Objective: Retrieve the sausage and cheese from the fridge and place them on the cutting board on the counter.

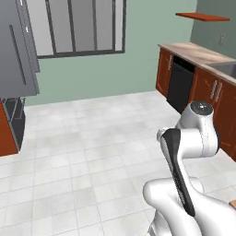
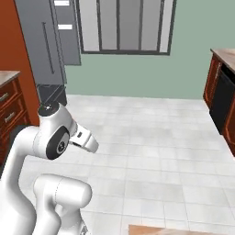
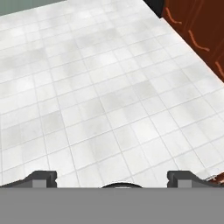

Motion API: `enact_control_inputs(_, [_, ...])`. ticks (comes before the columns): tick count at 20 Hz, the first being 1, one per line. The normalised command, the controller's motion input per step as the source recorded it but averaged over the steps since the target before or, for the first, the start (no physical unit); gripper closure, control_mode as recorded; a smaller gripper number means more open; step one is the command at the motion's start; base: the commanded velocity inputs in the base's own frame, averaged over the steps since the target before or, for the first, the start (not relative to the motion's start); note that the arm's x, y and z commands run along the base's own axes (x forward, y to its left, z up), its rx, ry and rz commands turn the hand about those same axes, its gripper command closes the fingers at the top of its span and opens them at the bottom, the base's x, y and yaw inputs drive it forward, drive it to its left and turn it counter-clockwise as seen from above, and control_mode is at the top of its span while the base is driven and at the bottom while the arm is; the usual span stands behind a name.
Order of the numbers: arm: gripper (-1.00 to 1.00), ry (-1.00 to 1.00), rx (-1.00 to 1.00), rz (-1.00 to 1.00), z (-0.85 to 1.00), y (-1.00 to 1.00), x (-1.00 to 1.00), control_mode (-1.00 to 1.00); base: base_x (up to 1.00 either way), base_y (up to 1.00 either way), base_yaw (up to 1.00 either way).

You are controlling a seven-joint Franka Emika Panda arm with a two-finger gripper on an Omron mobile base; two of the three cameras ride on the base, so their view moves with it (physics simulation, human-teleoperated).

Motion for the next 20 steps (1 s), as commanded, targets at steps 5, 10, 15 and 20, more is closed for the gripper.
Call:
enact_control_inputs(5, [-1.00,0.00,0.00,0.00,0.00,0.00,0.00,1.00,0.77,-0.01,0.30])
enact_control_inputs(10, [-1.00,0.00,0.00,0.00,0.00,0.00,0.00,1.00,0.80,-0.10,0.18])
enact_control_inputs(15, [-1.00,0.00,0.00,0.00,0.00,0.00,0.00,1.00,0.86,-0.17,0.05])
enact_control_inputs(20, [-1.00,0.00,0.00,0.00,0.00,0.00,0.00,1.00,0.88,-0.18,0.02])
